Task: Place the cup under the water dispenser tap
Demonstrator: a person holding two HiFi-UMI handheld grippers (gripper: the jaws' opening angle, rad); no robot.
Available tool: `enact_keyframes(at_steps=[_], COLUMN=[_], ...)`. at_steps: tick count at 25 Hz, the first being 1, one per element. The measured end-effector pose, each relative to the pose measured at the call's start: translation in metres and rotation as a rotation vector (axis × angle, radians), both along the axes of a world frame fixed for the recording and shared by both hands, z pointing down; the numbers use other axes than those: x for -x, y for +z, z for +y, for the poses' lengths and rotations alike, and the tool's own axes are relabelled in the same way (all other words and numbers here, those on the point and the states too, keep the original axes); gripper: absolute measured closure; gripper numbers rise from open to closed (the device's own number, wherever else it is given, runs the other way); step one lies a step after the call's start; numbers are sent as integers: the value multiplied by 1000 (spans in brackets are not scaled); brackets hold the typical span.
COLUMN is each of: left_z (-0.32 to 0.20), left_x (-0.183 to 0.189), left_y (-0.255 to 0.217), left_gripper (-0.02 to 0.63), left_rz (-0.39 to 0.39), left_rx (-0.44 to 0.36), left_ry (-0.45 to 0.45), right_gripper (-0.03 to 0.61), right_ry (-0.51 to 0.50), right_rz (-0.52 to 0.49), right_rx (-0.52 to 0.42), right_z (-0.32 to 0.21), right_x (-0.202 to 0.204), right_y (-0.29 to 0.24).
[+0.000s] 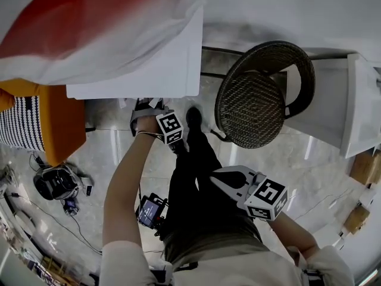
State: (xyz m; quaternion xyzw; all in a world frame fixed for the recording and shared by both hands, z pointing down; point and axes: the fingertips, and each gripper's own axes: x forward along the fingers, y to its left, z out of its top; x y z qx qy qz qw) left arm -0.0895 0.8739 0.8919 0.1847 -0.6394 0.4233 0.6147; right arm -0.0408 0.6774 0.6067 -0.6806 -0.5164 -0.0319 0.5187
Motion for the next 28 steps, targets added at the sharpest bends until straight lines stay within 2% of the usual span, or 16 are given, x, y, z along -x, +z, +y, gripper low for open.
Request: enact_keyframes(at_steps=[5, 12, 15, 19, 22, 25, 28], left_z=[-2, -4, -2, -2, -26, -64, -99], left_x=[-10, -49, -67, -77, -72, -46, -15], left_y=[-20, -73, -109, -173, -227, -290, -348], left_gripper=[362, 310, 302, 301, 301, 301, 302], left_rz=[-67, -152, -230, -379, -482, -591, -685], left_rx=[-46, -150, -202, -293, -449, -685, -901], left_ry=[-89, -302, -412, -523, -544, -541, -499], right_gripper=[551, 551, 551, 551, 551, 551, 551], right_ry=[-2, 14, 28, 52, 72, 132, 206], right_rz=[-4, -32, -55, -84, -105, -134, -157], right_rx=[18, 54, 76, 104, 119, 136, 155], right_z=[2, 9, 12, 16, 17, 14, 3], right_x=[-2, 0, 0, -9, -20, -18, -7], right_y=[-4, -21, -34, -55, -71, -90, -111])
